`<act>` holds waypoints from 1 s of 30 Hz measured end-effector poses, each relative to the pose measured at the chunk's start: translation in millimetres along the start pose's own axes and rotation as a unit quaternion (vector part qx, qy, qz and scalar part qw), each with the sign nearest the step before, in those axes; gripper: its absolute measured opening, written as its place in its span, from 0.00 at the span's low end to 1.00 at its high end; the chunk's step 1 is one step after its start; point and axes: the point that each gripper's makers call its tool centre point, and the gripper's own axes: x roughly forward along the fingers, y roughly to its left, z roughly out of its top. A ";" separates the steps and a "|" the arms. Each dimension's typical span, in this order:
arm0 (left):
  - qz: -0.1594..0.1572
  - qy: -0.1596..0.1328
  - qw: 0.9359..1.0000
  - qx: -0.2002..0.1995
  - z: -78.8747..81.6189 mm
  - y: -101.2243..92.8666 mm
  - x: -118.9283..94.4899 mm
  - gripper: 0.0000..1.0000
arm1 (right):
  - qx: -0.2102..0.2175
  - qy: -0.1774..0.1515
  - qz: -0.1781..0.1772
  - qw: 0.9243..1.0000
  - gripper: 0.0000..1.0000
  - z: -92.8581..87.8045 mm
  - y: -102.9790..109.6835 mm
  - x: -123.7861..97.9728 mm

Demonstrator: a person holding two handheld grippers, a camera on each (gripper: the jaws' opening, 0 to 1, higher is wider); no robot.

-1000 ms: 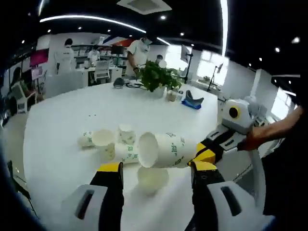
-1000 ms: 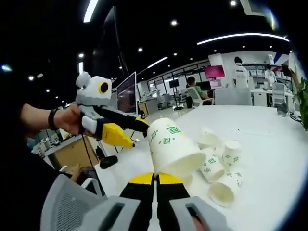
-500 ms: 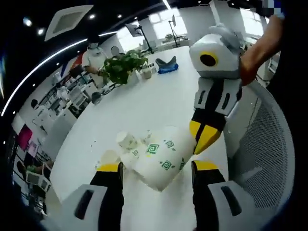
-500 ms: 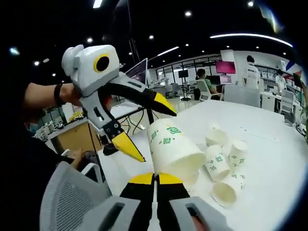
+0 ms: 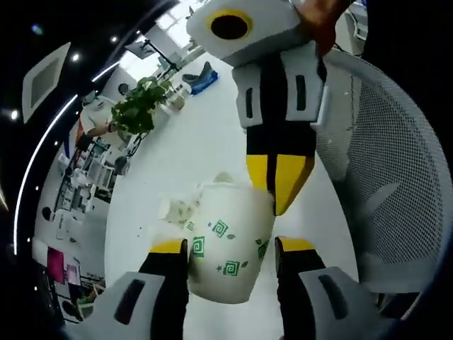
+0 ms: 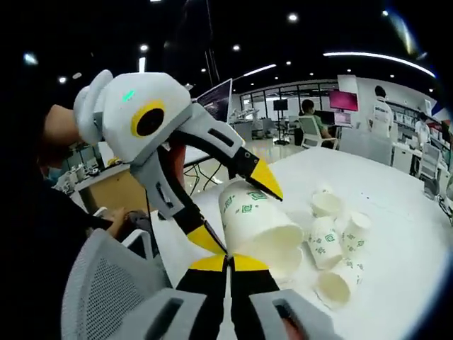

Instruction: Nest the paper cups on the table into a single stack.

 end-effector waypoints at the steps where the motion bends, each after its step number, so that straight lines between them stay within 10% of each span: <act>1: 0.000 0.001 1.000 0.000 -0.8 -0.2 0.2 0.44 | -0.001 -0.001 0.001 1.000 0.00 0.6 -0.2 0.4; 16: 0.032 -0.029 0.993 -0.109 -10.3 3.2 -16.9 0.36 | 0.006 -0.020 -0.002 1.000 0.06 25.1 4.5 2.4; 30: 0.099 -0.076 0.952 -0.280 -30.5 18.5 -37.5 0.36 | 0.058 -0.033 -0.056 0.996 0.50 18.0 -23.8 -6.9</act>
